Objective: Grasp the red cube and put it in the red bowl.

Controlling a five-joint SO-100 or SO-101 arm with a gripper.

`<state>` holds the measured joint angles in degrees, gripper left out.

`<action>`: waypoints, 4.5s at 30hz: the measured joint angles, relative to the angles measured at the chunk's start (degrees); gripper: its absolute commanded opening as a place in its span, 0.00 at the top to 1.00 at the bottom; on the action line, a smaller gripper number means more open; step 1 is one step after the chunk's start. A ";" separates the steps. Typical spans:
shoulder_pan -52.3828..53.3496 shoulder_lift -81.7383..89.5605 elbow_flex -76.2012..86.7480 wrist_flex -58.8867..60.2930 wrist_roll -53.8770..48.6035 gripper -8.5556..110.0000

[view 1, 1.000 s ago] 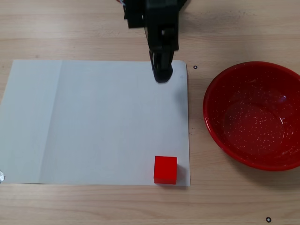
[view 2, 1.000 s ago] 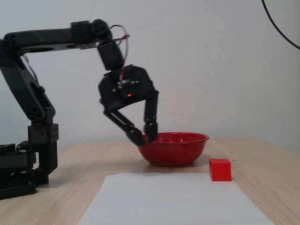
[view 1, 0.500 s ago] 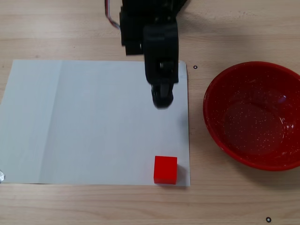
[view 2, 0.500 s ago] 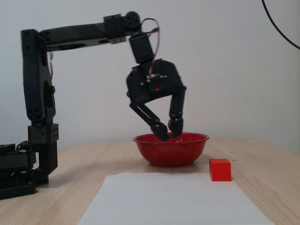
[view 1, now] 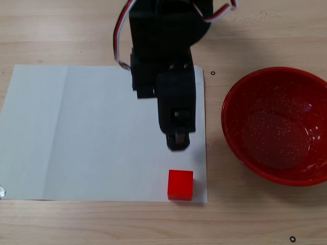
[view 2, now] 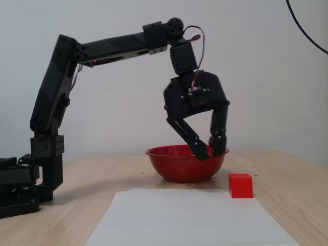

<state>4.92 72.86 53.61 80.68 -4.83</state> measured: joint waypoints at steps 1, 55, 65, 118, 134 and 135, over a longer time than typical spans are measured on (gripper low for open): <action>0.00 -1.76 -2.11 0.53 -0.44 0.87; 0.35 -26.72 -24.87 -9.23 -1.05 0.62; 0.35 -26.72 -24.87 -6.94 -1.05 0.72; 11.51 19.25 12.48 -10.20 -2.29 0.93; 26.46 20.65 23.03 -20.39 -2.29 0.80; 26.72 20.65 23.29 -20.39 -2.29 0.76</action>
<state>31.64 93.52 76.90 60.29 -7.12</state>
